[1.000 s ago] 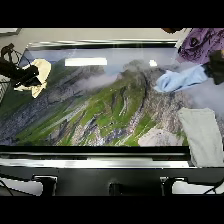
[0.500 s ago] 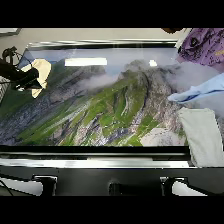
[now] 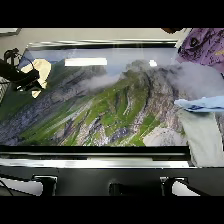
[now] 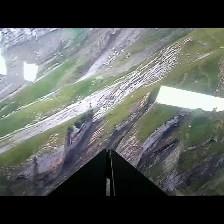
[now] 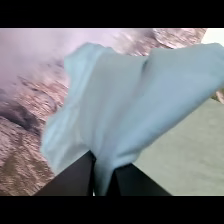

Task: Fold the clothes and pants, and hang the long-sleeved shirts on hangers.

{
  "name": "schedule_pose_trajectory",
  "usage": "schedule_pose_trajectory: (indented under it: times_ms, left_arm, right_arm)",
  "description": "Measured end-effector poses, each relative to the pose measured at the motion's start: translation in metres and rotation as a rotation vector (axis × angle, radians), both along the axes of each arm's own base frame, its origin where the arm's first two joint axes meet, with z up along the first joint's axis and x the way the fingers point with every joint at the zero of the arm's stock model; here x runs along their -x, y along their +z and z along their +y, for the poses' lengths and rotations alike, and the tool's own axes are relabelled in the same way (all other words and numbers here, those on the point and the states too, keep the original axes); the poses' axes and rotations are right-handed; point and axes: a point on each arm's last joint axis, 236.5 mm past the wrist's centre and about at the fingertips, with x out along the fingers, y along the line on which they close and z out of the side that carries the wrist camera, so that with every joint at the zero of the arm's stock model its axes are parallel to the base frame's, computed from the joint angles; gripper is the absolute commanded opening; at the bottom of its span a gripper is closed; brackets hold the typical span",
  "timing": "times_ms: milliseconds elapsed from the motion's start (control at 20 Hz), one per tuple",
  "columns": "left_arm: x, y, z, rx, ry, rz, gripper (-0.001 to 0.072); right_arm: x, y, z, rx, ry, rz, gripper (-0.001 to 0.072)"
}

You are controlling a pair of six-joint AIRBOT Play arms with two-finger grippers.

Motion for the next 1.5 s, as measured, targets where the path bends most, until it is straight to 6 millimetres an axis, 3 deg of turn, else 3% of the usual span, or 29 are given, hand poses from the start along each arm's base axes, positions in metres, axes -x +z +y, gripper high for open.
schedule_pose_trajectory:
  times_ms: [200, 650, 850, 1100, 1500]
  left_arm:
    - [0.003, 0.0, -0.001, 0.002, -0.005, 0.01, 0.0023]
    - [0.004, 0.0, -0.001, 0.002, -0.008, 0.013, 0.0023]
    - [0.004, 0.0, -0.001, 0.002, -0.009, 0.016, 0.0023]
    - [0.004, 0.0, -0.001, 0.002, -0.009, 0.015, 0.0023]
    - [0.004, 0.0, -0.001, 0.002, -0.009, 0.015, 0.0023]
  right_arm:
    - [0.028, -0.018, 0.003, -0.016, 0.008, 0.143, 0.0036]
    - [0.129, -0.114, 0.024, -0.056, 0.057, 0.52, 0.0037]
    - [0.169, -0.145, 0.029, -0.058, 0.063, 0.654, 0.0037]
    - [0.195, -0.161, 0.031, -0.054, 0.082, 0.755, 0.0037]
    - [0.207, -0.163, 0.031, -0.051, 0.08, 0.801, 0.0064]
